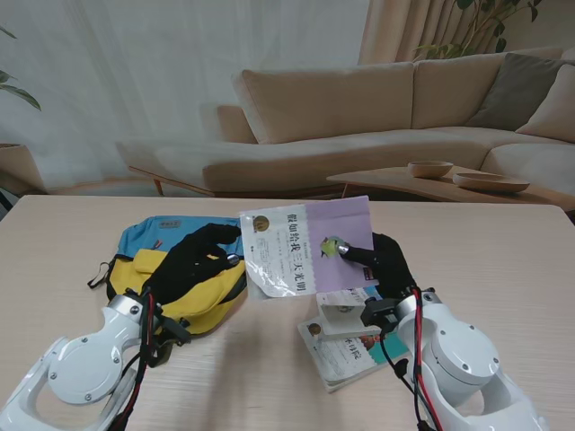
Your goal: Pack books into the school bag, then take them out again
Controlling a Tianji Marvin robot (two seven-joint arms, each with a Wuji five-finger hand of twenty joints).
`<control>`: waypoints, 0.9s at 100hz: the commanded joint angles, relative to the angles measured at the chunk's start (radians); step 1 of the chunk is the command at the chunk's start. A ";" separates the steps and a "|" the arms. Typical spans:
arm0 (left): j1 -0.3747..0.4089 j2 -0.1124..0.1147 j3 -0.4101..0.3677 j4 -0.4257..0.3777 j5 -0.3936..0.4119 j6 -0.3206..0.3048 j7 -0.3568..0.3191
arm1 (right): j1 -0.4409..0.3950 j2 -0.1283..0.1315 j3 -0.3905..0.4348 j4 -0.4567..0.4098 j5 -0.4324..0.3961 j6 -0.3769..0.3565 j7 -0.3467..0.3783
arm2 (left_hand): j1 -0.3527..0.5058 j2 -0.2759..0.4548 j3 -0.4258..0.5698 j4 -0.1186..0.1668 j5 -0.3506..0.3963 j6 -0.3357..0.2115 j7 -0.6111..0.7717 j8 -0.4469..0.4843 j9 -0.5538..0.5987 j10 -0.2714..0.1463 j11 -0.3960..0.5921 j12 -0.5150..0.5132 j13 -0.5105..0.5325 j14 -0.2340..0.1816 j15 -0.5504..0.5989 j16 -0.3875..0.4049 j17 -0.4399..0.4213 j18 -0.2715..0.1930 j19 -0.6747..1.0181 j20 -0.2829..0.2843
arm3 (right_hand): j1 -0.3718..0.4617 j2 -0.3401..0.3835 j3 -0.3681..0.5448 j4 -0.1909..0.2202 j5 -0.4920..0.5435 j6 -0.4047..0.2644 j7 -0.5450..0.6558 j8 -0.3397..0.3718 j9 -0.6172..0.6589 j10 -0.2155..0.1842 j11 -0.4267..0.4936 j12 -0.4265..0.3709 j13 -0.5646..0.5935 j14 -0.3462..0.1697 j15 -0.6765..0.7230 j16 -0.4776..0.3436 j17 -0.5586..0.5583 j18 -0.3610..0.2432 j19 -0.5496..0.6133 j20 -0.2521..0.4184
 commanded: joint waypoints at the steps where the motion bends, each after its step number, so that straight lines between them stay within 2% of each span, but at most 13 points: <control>1: 0.023 0.011 -0.024 -0.013 0.007 -0.006 -0.038 | 0.004 -0.005 0.009 0.005 -0.006 0.004 0.021 | -0.022 0.019 -0.030 0.027 0.016 -0.038 -0.019 -0.020 -0.022 -0.031 -0.018 -0.016 -0.030 -0.036 -0.030 -0.022 -0.029 -0.032 -0.040 -0.002 | 0.118 0.094 0.087 0.017 0.153 -0.211 0.190 0.128 0.025 0.002 0.050 0.025 0.102 -0.018 0.057 0.019 0.019 0.017 0.050 -0.003; 28: 0.066 0.041 -0.125 -0.022 0.127 -0.040 -0.138 | 0.013 -0.007 0.043 0.027 0.011 0.027 0.027 | -0.004 0.022 -0.047 0.031 0.024 -0.065 -0.039 -0.020 -0.027 -0.058 -0.036 -0.020 -0.059 -0.069 -0.069 -0.029 -0.047 -0.058 -0.103 0.007 | 0.119 0.095 0.086 0.018 0.149 -0.210 0.191 0.144 0.023 0.003 0.053 0.028 0.100 -0.017 0.059 0.018 0.016 0.018 0.051 -0.003; 50: 0.118 0.075 -0.232 -0.045 0.330 -0.084 -0.257 | 0.012 -0.008 0.062 0.040 0.029 0.031 0.032 | 0.014 0.041 -0.075 0.039 -0.020 -0.100 -0.028 0.010 -0.071 -0.106 -0.036 -0.010 -0.105 -0.116 -0.104 -0.034 -0.065 -0.102 -0.174 0.031 | 0.119 0.095 0.085 0.018 0.149 -0.209 0.190 0.150 0.021 0.003 0.053 0.028 0.097 -0.015 0.059 0.018 0.014 0.018 0.051 -0.003; 64: 0.147 0.085 -0.292 -0.044 0.466 -0.141 -0.284 | 0.007 -0.008 0.073 0.042 0.041 0.029 0.039 | 0.013 0.048 -0.082 0.043 -0.070 -0.123 -0.016 0.028 -0.105 -0.140 -0.026 -0.003 -0.129 -0.147 -0.121 -0.039 -0.075 -0.131 -0.214 0.038 | 0.120 0.096 0.085 0.019 0.150 -0.209 0.188 0.152 0.020 0.003 0.053 0.028 0.097 -0.015 0.060 0.018 0.014 0.018 0.051 -0.003; 81: 0.158 0.094 -0.345 -0.013 0.588 -0.215 -0.302 | 0.001 -0.008 0.084 0.040 0.055 0.027 0.038 | 0.007 0.048 -0.077 0.047 -0.117 -0.147 -0.002 0.042 -0.154 -0.180 -0.016 0.002 -0.152 -0.182 -0.131 -0.044 -0.082 -0.159 -0.249 0.043 | 0.119 0.096 0.085 0.019 0.150 -0.209 0.187 0.154 0.020 0.003 0.054 0.028 0.096 -0.014 0.061 0.018 0.013 0.018 0.050 -0.003; 90: 0.158 0.098 -0.365 0.011 0.667 -0.249 -0.305 | -0.001 -0.008 0.089 0.041 0.059 0.027 0.041 | 0.005 0.041 -0.062 0.048 -0.137 -0.180 0.010 0.052 -0.171 -0.193 -0.010 0.005 -0.164 -0.196 -0.129 -0.043 -0.087 -0.177 -0.265 0.045 | 0.120 0.095 0.085 0.020 0.150 -0.209 0.186 0.155 0.021 0.002 0.054 0.029 0.095 -0.015 0.061 0.018 0.012 0.018 0.050 -0.003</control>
